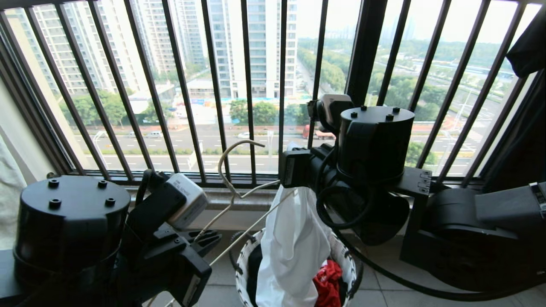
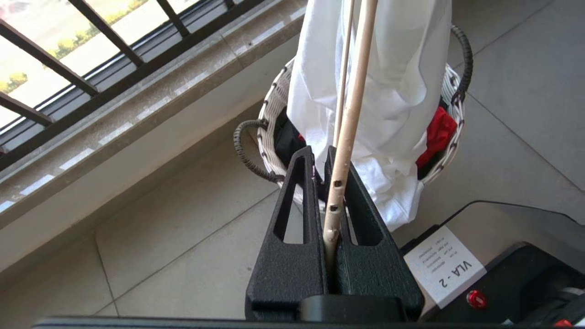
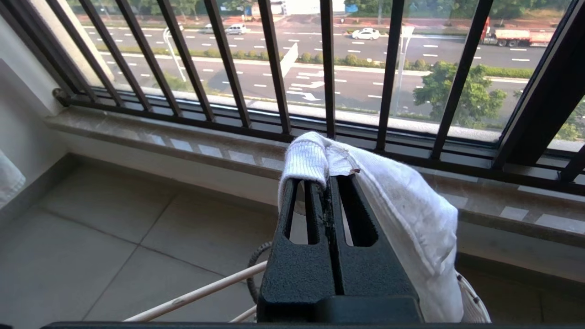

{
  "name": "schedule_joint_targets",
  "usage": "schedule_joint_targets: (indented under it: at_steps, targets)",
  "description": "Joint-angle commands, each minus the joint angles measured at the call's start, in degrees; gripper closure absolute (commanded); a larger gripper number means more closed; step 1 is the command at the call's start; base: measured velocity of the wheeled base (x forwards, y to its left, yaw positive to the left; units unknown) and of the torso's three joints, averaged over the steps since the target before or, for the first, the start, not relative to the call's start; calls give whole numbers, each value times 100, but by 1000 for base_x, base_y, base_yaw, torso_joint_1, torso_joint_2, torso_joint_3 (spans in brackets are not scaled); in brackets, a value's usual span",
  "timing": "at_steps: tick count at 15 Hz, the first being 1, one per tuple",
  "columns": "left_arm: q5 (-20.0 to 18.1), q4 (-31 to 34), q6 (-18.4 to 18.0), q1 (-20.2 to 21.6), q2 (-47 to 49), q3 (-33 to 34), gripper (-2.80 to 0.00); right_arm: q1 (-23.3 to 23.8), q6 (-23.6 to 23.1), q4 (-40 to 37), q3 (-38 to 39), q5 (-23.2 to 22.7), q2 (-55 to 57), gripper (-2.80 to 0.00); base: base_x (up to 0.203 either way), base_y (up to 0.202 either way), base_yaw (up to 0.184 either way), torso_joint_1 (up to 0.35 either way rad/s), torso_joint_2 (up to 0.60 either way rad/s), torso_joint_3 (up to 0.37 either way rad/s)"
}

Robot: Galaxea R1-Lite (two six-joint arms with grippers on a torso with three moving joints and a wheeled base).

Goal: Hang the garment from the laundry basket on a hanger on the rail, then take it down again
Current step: Hang the clothes on the clothes rack

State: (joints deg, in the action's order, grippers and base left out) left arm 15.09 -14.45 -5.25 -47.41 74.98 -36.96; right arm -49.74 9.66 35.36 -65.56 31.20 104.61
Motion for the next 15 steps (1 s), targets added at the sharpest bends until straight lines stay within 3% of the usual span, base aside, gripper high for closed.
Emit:
schedule_joint_targets:
  at_steps: [1,3,8,10,12,15]
  targets:
    - [15,-818,-10,-5,428,193,0,-106,7,147,35,27,-11,0,0,0,0,0,0,0]
    - [29,-1154,39,-5,658,240,0,-124,-17,392,76,27,-33,0,0,0,0,0,0,0]
    - [-15,-1156,24,-162,672,419,0,-59,-194,700,199,32,-120,0,0,0,0,0,0,0]
    - [-28,-1165,39,-242,536,429,0,-62,-549,709,351,-79,-181,0,0,0,0,0,0,0]
    - [-405,-1141,158,-242,311,430,0,-14,-1049,694,233,-252,-107,0,0,0,0,0,0,0]
    - [-578,-1085,179,-214,58,417,0,362,-1933,602,195,-592,-211,0,0,0,0,0,0,0]
